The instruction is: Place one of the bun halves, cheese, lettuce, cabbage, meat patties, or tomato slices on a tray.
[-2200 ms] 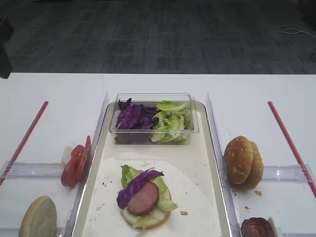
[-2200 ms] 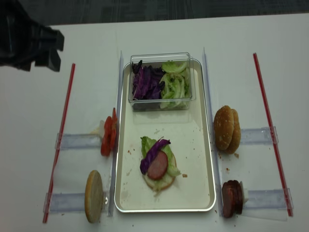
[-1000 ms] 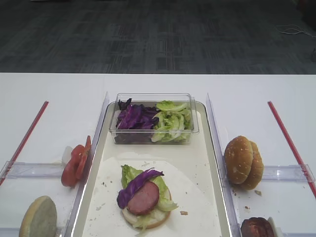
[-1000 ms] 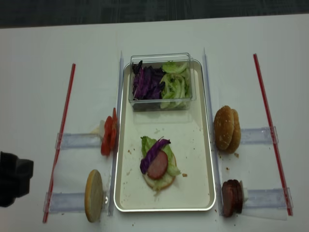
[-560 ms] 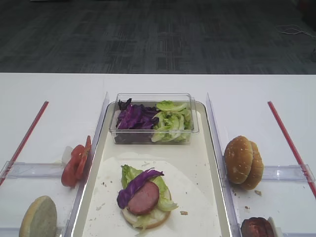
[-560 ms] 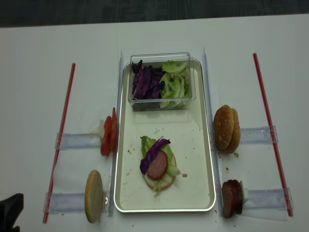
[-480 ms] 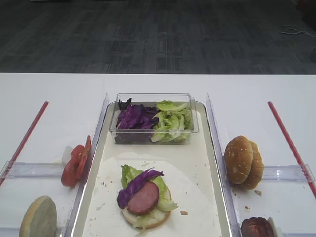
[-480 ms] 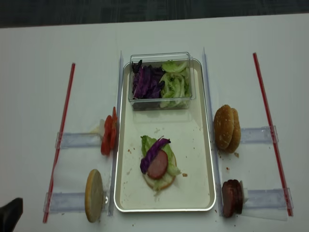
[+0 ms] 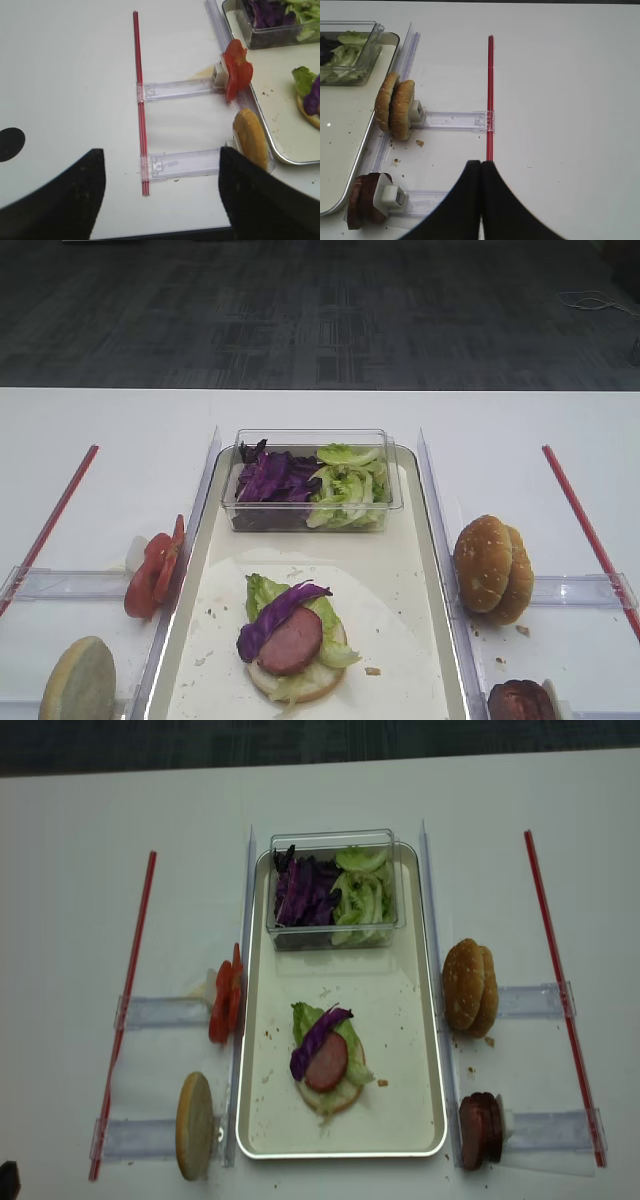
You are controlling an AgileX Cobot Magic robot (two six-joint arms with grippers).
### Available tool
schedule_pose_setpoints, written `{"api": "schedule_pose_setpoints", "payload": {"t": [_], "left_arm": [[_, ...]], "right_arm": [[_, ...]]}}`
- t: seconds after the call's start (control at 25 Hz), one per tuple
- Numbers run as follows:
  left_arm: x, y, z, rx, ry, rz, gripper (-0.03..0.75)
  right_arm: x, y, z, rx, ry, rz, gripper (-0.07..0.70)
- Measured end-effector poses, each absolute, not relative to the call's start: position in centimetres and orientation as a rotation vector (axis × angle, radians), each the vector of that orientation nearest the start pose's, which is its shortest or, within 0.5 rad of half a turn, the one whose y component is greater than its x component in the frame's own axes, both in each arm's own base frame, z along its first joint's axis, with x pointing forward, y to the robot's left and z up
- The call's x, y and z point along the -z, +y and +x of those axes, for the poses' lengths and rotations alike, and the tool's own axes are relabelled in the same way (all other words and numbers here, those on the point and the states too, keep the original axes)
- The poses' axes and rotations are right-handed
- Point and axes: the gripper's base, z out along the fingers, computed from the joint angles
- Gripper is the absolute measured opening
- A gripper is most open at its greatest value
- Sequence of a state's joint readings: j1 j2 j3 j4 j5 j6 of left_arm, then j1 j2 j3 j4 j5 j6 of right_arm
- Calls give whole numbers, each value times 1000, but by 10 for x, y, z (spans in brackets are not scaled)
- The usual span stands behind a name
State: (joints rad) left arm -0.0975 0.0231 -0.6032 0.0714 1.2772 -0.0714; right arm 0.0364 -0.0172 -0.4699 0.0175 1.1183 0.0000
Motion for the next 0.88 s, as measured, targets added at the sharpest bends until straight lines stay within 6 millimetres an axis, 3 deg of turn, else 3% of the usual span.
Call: {"api": "schedule_pose_setpoints", "payload": {"t": [0.24,0.64,0.88], "left_arm": [[-287,10,-29,-1,2141,7,482],[-268,11,-21,-25,2213,8,482],[-268,9,-15,-12,2167,14,482]], "right_arm": [[-264,1,-7,-43,2115,-40,6],[-264,1,-7,-45,2115,-40,6],[-264,1,-7,-45,2115,-40,6]]}}
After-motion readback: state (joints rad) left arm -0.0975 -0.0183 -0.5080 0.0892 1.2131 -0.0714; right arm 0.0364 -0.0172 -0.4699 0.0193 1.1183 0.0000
